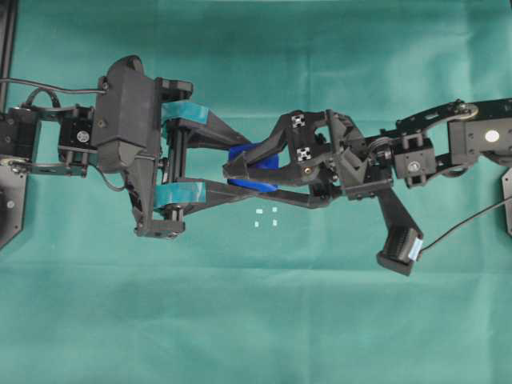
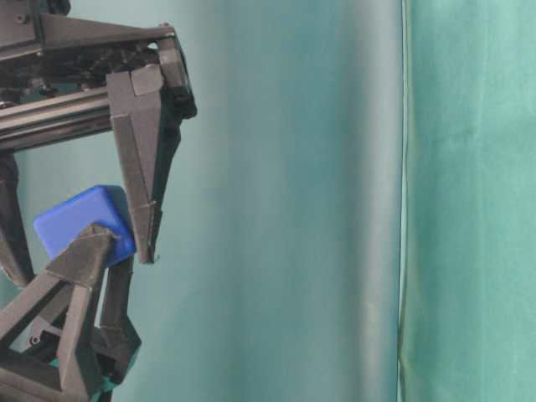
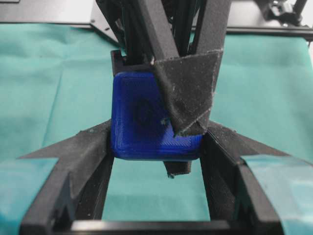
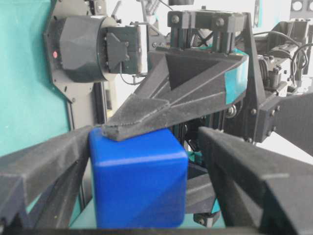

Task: Handover the blue block to the right arm after grasping it with the left arm, then place it in the designated position.
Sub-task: 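Close the right gripper on the blue cube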

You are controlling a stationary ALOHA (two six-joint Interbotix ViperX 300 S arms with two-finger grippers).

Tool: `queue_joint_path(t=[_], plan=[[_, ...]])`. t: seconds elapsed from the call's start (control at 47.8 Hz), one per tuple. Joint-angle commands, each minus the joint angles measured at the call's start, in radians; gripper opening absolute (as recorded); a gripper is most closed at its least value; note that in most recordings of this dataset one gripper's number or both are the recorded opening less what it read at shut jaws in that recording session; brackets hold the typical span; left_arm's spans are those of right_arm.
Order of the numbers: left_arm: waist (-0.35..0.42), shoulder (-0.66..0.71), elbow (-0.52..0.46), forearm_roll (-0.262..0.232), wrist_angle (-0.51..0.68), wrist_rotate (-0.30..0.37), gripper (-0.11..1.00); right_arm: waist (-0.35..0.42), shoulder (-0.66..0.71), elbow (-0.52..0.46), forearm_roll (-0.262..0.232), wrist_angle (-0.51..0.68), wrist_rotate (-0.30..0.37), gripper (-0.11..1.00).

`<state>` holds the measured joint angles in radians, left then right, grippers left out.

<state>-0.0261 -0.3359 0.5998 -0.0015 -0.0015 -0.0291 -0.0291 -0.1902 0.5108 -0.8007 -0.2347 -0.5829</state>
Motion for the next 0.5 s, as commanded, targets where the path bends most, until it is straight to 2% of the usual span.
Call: queue_joint_path(t=[0.0, 0.084, 0.23, 0.481], plan=[[0.0, -0.017, -0.011, 0.0, -0.003, 0.0, 0.47, -0.003, -0.009, -0.029, 0.006, 0.005, 0.006, 0.92], [0.0, -0.017, -0.011, -0.002, -0.002, -0.002, 0.47, -0.003, -0.011, -0.028, 0.009, 0.046, 0.008, 0.85], [0.0, -0.017, -0.011, 0.0, 0.0, 0.0, 0.47, -0.003, -0.012, -0.031, 0.0, 0.084, 0.0, 0.54], [0.0, -0.017, -0.009, -0.002, 0.009, 0.0, 0.47, -0.003, -0.017, -0.034, 0.009, 0.089, 0.008, 0.55]])
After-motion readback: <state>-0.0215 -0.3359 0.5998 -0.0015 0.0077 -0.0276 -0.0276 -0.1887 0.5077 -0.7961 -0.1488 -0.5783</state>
